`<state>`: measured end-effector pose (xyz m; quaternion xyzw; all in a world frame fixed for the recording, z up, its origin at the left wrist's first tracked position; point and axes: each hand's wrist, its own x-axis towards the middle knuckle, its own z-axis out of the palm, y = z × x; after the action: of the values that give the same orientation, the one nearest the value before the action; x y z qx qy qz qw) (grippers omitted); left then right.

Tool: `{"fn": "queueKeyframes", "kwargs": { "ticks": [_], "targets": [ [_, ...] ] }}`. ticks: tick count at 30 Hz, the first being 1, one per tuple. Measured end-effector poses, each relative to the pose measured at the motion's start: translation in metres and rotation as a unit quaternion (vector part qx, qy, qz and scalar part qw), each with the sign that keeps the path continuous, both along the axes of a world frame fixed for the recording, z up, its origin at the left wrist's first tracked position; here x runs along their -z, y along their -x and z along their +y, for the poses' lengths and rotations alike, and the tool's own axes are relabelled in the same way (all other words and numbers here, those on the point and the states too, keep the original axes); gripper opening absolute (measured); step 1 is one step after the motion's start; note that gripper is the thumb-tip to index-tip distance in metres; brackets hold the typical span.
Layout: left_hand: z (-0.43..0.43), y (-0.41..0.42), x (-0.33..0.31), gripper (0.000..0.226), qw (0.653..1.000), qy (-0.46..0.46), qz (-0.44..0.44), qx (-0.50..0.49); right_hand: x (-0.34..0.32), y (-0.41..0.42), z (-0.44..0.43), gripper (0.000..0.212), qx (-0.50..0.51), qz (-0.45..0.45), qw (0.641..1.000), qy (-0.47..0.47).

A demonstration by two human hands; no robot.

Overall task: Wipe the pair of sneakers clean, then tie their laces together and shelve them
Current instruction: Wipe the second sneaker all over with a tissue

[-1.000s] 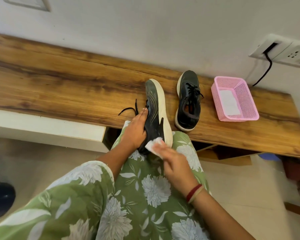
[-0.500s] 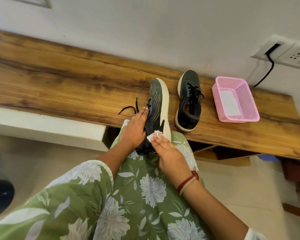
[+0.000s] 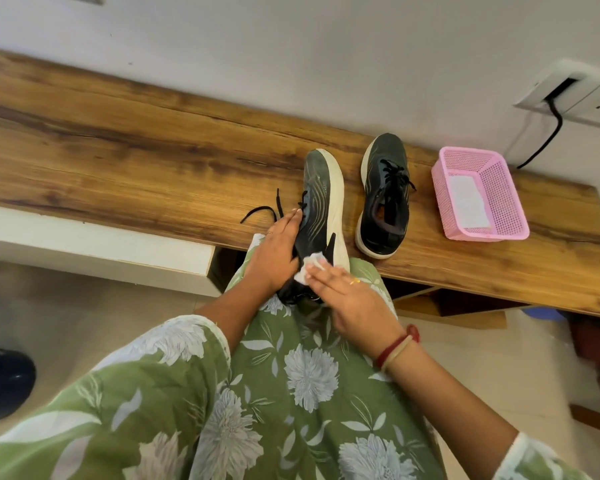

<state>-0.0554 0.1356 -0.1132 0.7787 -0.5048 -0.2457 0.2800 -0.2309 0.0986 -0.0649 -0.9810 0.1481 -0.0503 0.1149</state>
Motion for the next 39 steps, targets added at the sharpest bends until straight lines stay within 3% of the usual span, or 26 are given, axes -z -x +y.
{"fn": "queueKeyframes", "kwargs": {
  "ticks": [3,7,11,16,20,25,30,35,39],
  "targets": [
    [0.001,0.001,0.0,0.074,1.0,-0.004,0.004,0.003,0.008,-0.006,-0.002,0.063,-0.027,0.028,0.999,-0.006],
    [-0.002,0.0,-0.001,0.071,1.0,0.0,-0.007,0.006,0.0,0.011,-0.031,0.061,-0.209,0.052,0.976,0.038],
    [-0.004,-0.001,-0.003,0.071,1.0,-0.004,-0.007,0.007,-0.003,0.007,-0.037,0.059,-0.204,0.063,0.975,0.055],
    [-0.006,0.001,-0.008,0.072,1.0,-0.006,-0.021,0.015,-0.005,0.006,-0.045,0.051,-0.294,0.062,0.949,0.091],
    [-0.006,0.001,-0.009,0.071,1.0,-0.009,-0.014,0.018,-0.011,0.002,-0.048,0.055,-0.207,0.056,0.974,0.069],
    [-0.007,0.004,-0.013,0.071,1.0,-0.005,-0.021,0.015,-0.005,0.013,-0.039,0.049,-0.254,0.075,0.963,0.045],
    [-0.007,0.003,-0.015,0.071,1.0,0.0,-0.022,0.02,-0.005,0.014,-0.032,0.056,-0.113,0.045,0.992,0.018],
    [-0.007,0.004,-0.015,0.072,0.999,-0.005,-0.026,0.023,-0.005,0.022,-0.027,0.059,-0.105,0.048,0.993,0.003],
    [-0.007,0.003,-0.013,0.07,0.999,-0.003,-0.026,0.019,-0.005,0.009,-0.026,0.058,0.02,0.019,0.995,-0.094]
  ]
}}
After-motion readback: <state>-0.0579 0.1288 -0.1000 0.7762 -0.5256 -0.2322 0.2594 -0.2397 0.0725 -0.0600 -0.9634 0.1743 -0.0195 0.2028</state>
